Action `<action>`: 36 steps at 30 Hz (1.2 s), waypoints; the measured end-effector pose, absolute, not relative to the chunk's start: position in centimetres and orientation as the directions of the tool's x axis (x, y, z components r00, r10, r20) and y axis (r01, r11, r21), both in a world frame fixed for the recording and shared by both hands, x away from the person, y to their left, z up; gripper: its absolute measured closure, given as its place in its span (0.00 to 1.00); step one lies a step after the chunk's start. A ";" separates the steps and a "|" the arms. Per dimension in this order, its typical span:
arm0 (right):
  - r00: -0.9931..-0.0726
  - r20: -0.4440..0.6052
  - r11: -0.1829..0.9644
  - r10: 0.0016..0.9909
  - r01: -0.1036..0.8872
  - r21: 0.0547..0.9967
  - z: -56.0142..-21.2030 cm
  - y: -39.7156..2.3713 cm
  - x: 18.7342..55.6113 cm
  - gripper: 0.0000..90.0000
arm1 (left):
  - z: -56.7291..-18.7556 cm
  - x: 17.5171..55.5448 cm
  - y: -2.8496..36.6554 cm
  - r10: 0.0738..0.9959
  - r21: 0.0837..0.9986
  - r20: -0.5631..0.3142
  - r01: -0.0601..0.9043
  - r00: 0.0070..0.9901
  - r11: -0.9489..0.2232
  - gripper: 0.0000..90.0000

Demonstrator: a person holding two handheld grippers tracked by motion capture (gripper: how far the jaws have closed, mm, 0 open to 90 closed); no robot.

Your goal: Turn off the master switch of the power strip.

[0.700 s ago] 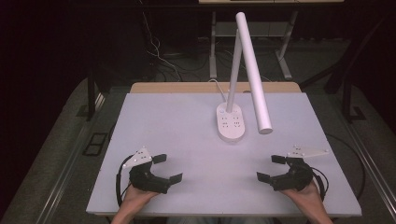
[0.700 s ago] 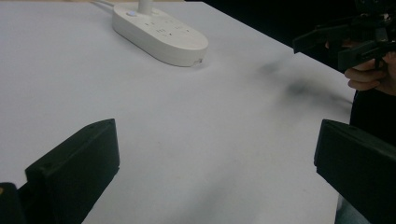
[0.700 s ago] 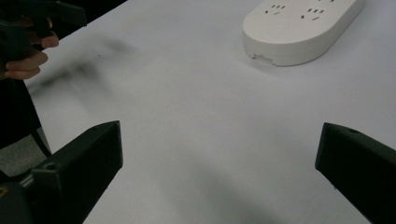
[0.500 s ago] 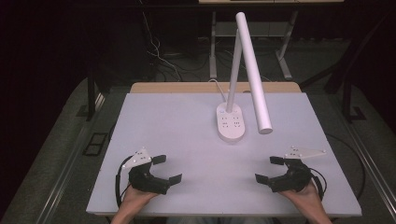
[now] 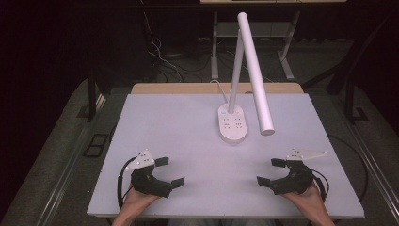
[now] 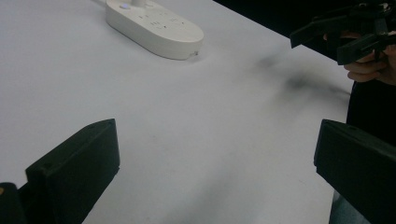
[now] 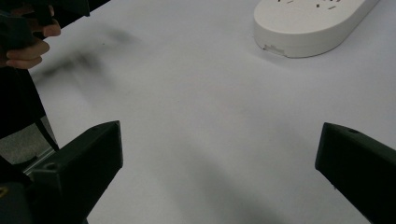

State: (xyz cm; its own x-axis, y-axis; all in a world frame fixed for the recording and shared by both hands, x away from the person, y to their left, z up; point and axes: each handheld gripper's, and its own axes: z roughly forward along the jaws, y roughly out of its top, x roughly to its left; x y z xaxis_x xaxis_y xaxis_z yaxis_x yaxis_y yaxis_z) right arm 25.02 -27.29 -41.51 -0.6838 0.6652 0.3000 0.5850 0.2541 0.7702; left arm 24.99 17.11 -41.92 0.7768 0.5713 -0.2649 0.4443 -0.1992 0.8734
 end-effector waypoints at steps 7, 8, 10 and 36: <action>-0.681 0.301 0.255 0.668 0.589 0.767 -41.5 -27.3 24.9 0.00 | -41.7 25.1 17.1 0.576 0.869 -0.256 0.446 0.776 -0.214 0.00; -0.681 0.301 0.255 0.668 0.589 0.767 -41.5 -27.3 24.9 0.00 | -41.7 25.1 17.1 0.576 0.869 -0.256 0.446 0.776 -0.214 0.00; -0.681 0.301 0.255 0.668 0.589 0.767 -41.5 -27.3 25.0 0.00 | -41.6 25.1 17.0 0.569 0.868 -0.258 0.446 0.781 -0.219 0.00; -0.675 0.297 0.242 0.676 0.584 0.775 -41.4 -27.9 25.0 0.00 | -39.1 27.8 15.8 0.546 0.842 -0.242 0.453 0.802 -0.292 0.00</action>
